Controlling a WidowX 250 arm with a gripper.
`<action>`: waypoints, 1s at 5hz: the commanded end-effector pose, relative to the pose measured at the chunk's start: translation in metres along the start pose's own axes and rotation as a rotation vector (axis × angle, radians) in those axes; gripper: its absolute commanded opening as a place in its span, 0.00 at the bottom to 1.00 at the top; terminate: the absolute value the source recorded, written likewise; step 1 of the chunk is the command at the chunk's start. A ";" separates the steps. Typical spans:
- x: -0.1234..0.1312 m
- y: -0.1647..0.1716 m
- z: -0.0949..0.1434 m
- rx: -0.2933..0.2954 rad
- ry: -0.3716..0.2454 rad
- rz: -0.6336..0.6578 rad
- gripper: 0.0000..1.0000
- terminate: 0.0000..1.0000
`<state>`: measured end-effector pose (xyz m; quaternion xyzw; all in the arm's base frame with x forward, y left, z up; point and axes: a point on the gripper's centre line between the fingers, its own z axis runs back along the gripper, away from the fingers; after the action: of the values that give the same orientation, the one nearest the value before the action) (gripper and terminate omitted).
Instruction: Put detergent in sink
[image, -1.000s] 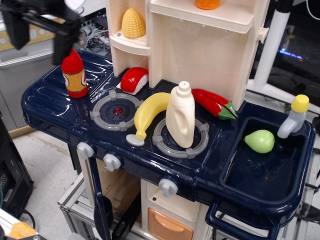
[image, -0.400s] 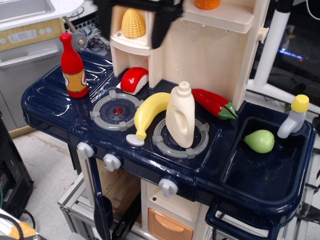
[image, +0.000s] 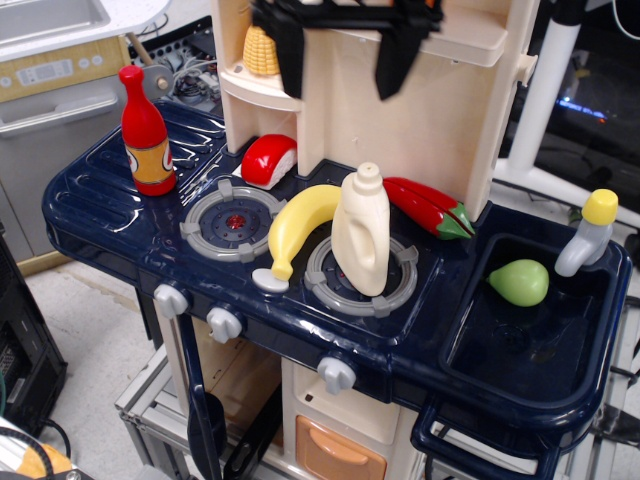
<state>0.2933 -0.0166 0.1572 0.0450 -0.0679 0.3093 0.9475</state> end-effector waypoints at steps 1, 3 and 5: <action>0.010 -0.010 -0.016 -0.021 -0.049 0.044 1.00 0.00; 0.006 -0.018 -0.040 -0.042 -0.037 0.094 1.00 0.00; -0.001 -0.026 -0.055 -0.071 -0.057 0.119 1.00 0.00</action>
<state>0.3059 -0.0313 0.0873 0.0230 -0.0943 0.3538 0.9302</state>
